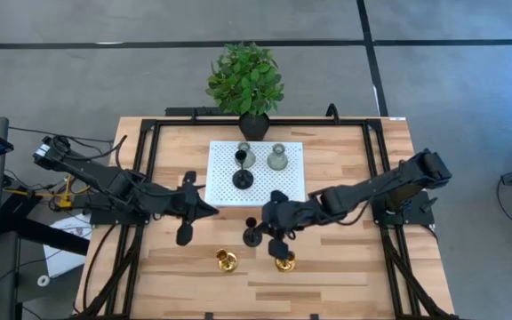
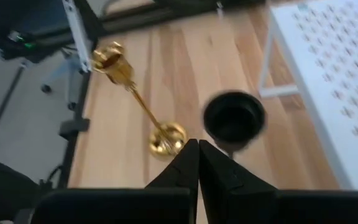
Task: Pick & Place candle stick holders
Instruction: Put the black candle holder on the shelf
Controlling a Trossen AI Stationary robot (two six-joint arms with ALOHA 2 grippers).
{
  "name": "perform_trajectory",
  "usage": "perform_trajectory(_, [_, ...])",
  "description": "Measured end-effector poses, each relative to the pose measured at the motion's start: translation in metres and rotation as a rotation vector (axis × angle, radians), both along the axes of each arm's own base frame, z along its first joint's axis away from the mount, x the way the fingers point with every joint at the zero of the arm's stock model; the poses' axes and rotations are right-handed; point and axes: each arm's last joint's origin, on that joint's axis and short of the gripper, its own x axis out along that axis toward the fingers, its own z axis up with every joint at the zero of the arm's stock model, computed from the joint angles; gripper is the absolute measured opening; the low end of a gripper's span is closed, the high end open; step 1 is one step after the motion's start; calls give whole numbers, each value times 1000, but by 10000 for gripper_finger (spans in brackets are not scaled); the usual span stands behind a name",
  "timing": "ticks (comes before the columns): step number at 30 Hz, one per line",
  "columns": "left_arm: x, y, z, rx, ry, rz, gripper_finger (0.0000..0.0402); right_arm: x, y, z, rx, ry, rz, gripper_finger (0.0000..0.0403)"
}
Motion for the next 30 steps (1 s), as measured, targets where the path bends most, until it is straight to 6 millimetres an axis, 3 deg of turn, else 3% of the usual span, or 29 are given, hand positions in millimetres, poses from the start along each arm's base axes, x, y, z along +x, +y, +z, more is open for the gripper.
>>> perform_trajectory(8, [0, 0, 0, -2, 1, -8, 3, -3, -4, -12, 0, 133, -43, 0])
perform_trajectory(19, [0, 0, 0, 24, 0, -14, 3, 17, 0, -51, -48, 193, -45, 0])
perform_trajectory(30, [0, 0, 0, 23, 0, -14, 3, 19, -2, -42, -31, 136, -43, 0])
